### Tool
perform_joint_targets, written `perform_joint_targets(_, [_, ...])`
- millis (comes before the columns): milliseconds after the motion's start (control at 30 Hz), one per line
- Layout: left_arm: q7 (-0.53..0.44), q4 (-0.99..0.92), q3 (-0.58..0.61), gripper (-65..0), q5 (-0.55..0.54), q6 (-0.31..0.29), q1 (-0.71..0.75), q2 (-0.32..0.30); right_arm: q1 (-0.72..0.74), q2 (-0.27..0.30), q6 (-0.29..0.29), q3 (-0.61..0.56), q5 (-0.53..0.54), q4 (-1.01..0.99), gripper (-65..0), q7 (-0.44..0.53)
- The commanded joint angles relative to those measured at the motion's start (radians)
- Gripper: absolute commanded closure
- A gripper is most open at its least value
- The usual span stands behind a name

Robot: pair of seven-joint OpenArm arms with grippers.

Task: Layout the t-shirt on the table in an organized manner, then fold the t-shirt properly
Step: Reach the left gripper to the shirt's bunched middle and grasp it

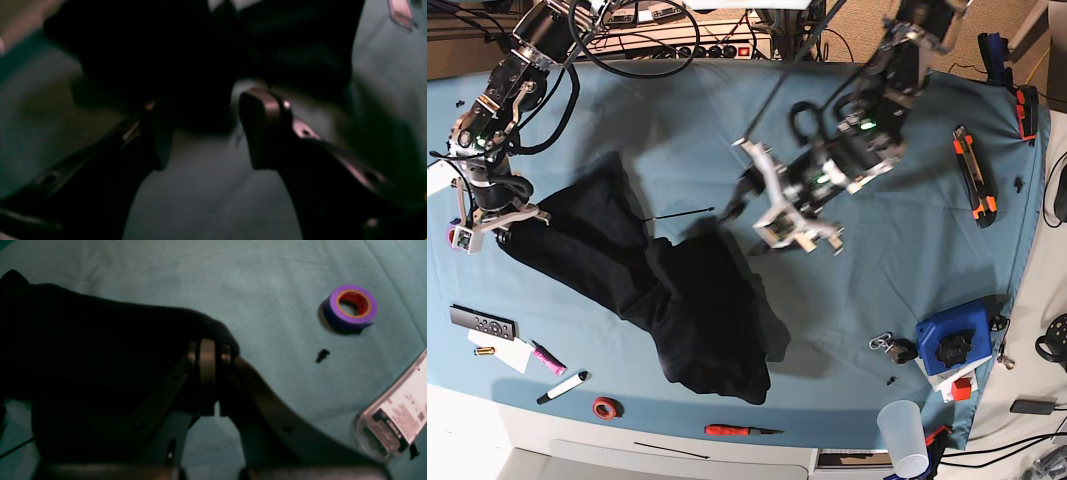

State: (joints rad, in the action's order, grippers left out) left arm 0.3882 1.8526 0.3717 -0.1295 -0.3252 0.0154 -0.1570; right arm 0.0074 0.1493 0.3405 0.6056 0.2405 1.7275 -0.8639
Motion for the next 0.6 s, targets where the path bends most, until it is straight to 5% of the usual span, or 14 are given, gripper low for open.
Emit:
perform_joint_targets(0, [-0.022,0.012,0.022,-35.0,0.025,0.003,-0.037,0.017,0.002,0.016,0.004,0.003,0.009,0.013,0.0,0.019])
perform_joint_targets(133, [-0.019,-0.054,0.116,-35.0,0.072,0.040,-0.138,0.063,-0.027,0.016,0.003,0.003,0.008,0.013,0.0,0.019])
perform_joint_targets(333, [-0.019,-0.253,0.156,-35.0,0.063,0.295,-0.244,0.177,-0.041,0.014,0.003,0.003,-0.008,0.013,0.0,0.018])
perform_joint_targets(567, [0.008,-0.427,0.155,-35.0,0.013,0.354,-0.310,0.283,-0.041,0.014,0.003,0.003,-0.029,0.013,0.0,0.019])
